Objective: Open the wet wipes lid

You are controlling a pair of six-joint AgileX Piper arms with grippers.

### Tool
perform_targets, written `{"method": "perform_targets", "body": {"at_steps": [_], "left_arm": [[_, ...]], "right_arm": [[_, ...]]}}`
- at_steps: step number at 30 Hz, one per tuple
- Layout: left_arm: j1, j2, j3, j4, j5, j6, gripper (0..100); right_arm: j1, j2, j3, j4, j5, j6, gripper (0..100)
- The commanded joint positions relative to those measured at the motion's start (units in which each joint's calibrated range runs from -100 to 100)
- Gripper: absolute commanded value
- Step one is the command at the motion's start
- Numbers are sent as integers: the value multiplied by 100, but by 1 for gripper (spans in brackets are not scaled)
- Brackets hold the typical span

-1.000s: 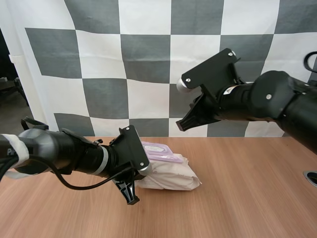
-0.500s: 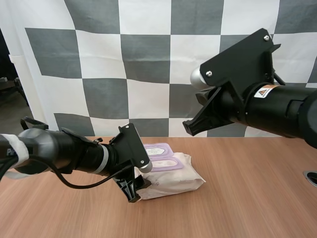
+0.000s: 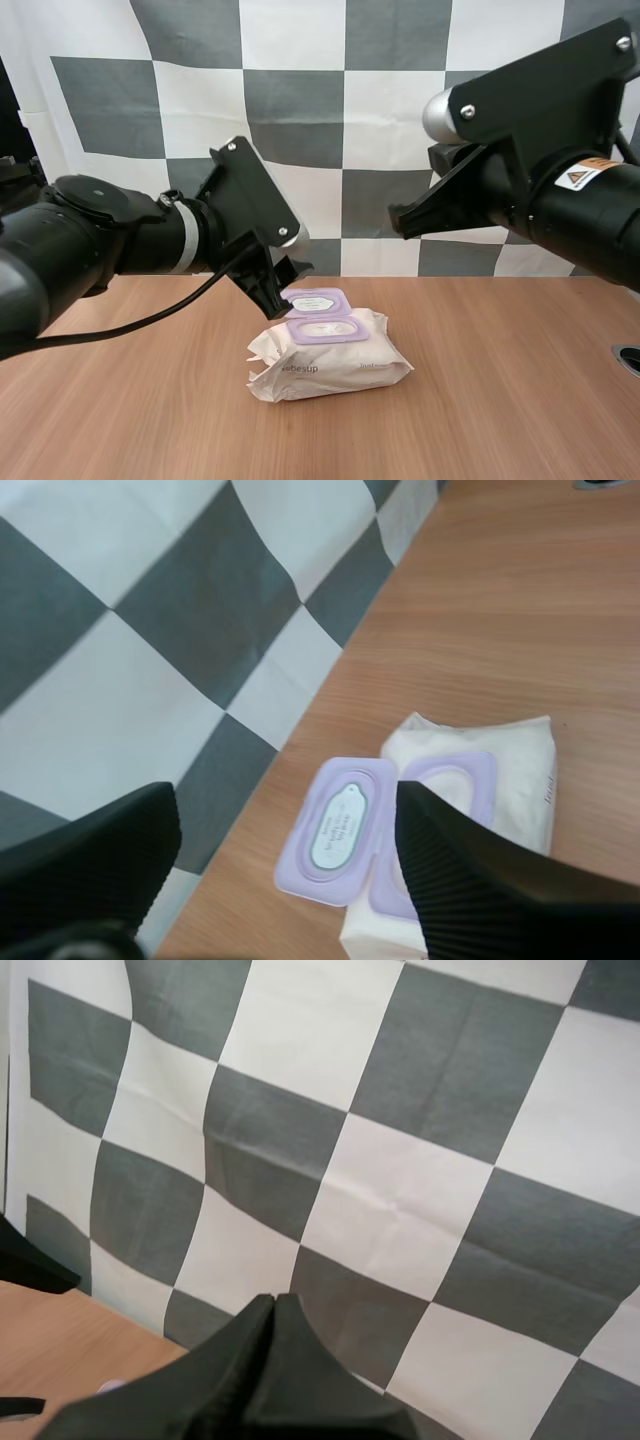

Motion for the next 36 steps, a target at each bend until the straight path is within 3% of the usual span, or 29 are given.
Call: {"method": "perform_targets", "body": {"at_steps": [1,5,9,14,16,22,26,31,33,36], "left_arm": [[-3,-926,-171,59,-16,-542,100],[20,-1864,-454,115,-35,-1412,100],[183,-2610,-658,225,-73,-2318,100],[190,-3566,-758,511,-758,-3171,100],[190,-3919,-758,638,-1002,-3413,92],[190,-4794,-687,1398,-1181,-4066,42],[172,-5040,-479,1767,-1833,-4528,29],[166,-5140,-173,1760,-2066,-4788,10],[84,-5140,-7,1813,-2105,-4788,2],[-104,-5151,140,2269,-2164,-4963,0]], "right_arm": [[-6,-102,-2,73,-213,13,0],[-6,-343,-2,262,-257,13,0],[-6,-663,-2,262,-257,153,0],[-6,-1180,-2,262,-308,436,0],[-6,-1421,-2,262,-429,455,0],[-6,-2151,206,262,-895,445,0],[-6,-2651,531,250,-1336,372,0],[11,-2903,880,188,-1921,229,0],[42,-2903,941,173,-1921,229,0],[100,-2903,1022,-13,-2030,229,0]]}}
